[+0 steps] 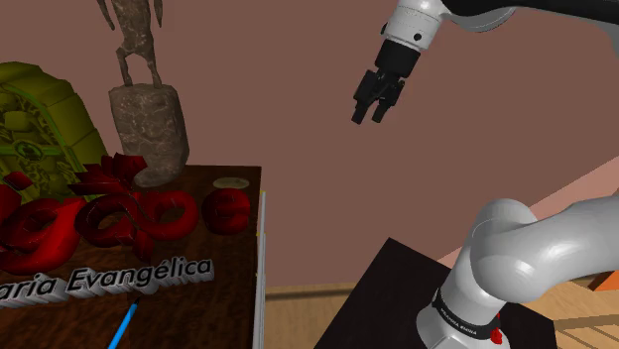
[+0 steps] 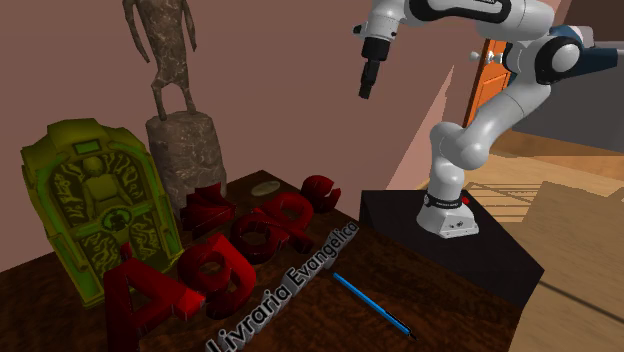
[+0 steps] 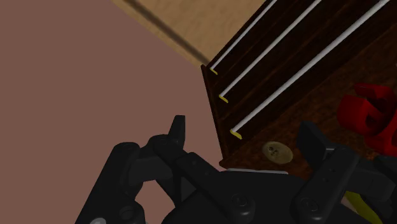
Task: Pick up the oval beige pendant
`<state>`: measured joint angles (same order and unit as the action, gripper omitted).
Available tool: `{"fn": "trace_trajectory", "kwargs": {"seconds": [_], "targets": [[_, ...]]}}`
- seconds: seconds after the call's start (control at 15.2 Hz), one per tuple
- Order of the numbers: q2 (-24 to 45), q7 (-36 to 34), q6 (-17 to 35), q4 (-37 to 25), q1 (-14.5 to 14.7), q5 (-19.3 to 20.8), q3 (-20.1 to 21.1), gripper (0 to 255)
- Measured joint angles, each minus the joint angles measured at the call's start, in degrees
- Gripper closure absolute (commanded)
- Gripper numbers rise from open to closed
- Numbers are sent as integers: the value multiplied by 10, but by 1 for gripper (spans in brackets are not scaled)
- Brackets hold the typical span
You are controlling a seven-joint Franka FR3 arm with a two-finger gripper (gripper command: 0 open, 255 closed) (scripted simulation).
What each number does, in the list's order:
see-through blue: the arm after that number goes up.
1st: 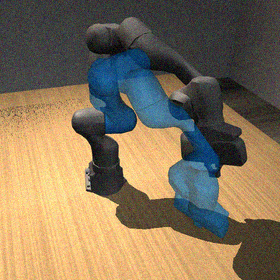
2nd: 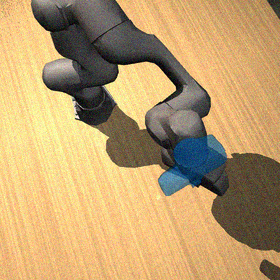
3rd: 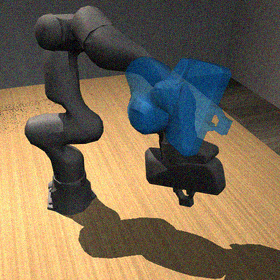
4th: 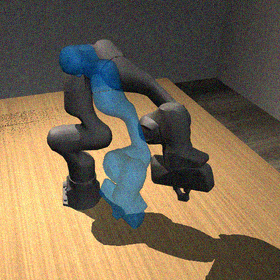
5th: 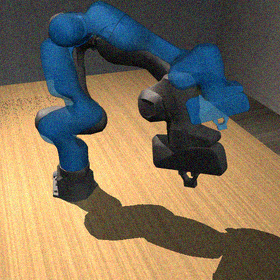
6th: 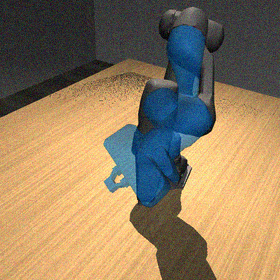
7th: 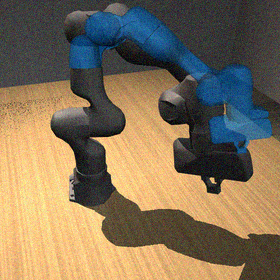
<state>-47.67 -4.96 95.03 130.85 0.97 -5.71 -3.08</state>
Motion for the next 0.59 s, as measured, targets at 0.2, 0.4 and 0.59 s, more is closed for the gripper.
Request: {"fn": "trace_trajectory", "kwargs": {"seconds": [0.2, 0.4, 0.59], "targets": [[25, 6, 17, -4, 5, 0, 2, 0], [76, 16, 47, -16, 16, -2, 11, 0], [142, 33, 74, -43, 26, -1, 14, 0]]}}
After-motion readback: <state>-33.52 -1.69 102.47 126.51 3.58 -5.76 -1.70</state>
